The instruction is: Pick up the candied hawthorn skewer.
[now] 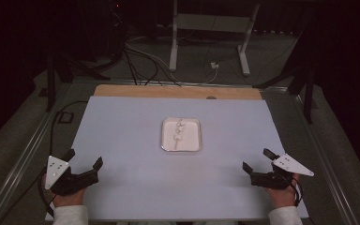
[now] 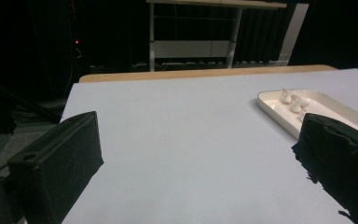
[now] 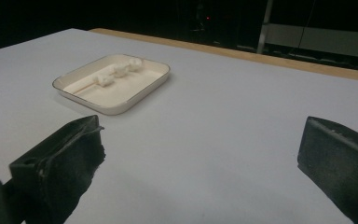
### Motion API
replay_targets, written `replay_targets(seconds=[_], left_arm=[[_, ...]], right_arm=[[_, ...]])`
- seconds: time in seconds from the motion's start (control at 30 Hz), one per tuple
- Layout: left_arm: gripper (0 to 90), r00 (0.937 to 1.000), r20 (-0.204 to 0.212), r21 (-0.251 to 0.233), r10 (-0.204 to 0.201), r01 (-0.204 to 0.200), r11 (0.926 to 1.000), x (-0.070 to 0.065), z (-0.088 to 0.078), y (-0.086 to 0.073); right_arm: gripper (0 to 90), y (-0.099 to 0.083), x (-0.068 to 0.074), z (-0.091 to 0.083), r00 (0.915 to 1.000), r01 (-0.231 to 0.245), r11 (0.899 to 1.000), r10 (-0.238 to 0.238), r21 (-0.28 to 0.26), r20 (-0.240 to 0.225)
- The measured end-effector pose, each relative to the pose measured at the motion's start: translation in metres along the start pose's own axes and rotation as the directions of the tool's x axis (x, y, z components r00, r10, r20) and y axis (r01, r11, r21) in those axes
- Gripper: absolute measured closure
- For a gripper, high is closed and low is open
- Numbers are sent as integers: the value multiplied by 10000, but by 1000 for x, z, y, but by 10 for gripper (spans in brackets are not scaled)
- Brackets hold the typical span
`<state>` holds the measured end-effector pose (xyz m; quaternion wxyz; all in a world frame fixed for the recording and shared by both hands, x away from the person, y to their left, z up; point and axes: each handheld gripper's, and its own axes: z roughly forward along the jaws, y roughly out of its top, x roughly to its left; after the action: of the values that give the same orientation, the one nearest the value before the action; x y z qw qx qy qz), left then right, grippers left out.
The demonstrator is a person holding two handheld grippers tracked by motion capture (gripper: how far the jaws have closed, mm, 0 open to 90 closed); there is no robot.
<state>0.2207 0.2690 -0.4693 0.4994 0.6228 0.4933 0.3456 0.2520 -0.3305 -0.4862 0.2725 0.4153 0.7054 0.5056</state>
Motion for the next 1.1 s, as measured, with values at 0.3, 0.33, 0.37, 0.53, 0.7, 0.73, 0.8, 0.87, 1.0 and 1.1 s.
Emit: replay_targets(seconds=[0.3,0.33,0.37,0.53,0.7,0.73,0.8,0.87,1.0,1.1], left_arm=[[13,9999,-144,67,46,-45,10000,-6,3,4],[13,9999,-135,78,48,-47,10000,-6,4,4],[13,9999,-124,98,18,-17,10000,-7,5,5],[13,9999,-2,-10,134,-134,9999,-12,11,14],[13,9997,151,-182,203,-201,9996,-17,17,26],[13,9997,173,-162,199,-196,9997,-17,18,28],[13,9995,225,-141,224,-220,9997,-19,22,31],[13,9990,300,-66,321,-319,9995,-22,27,36],[12,9968,642,82,481,-487,9988,-31,42,46],[13,9945,871,173,588,-606,9980,-39,55,52]], right_arm=[[0,-2,-3,7,10000,-44,9999,44,106,5],[0,-2,-3,6,10000,-57,9999,57,92,-17],[0,-2,-3,6,10000,-57,9999,57,92,-17],[0,-2,-3,5,10000,-93,10000,93,26,2],[0,-1,-2,5,10000,-35,10000,35,11,-24],[0,-1,-2,5,10000,-35,10000,35,11,-24],[0,-2,-2,5,10000,-40,10000,40,13,-14],[0,-2,-2,4,10000,-47,10000,47,0,-28],[0,-2,-3,3,10000,-65,10000,65,-8,-4],[0,-3,-4,3,9999,-118,9999,118,0,8]])
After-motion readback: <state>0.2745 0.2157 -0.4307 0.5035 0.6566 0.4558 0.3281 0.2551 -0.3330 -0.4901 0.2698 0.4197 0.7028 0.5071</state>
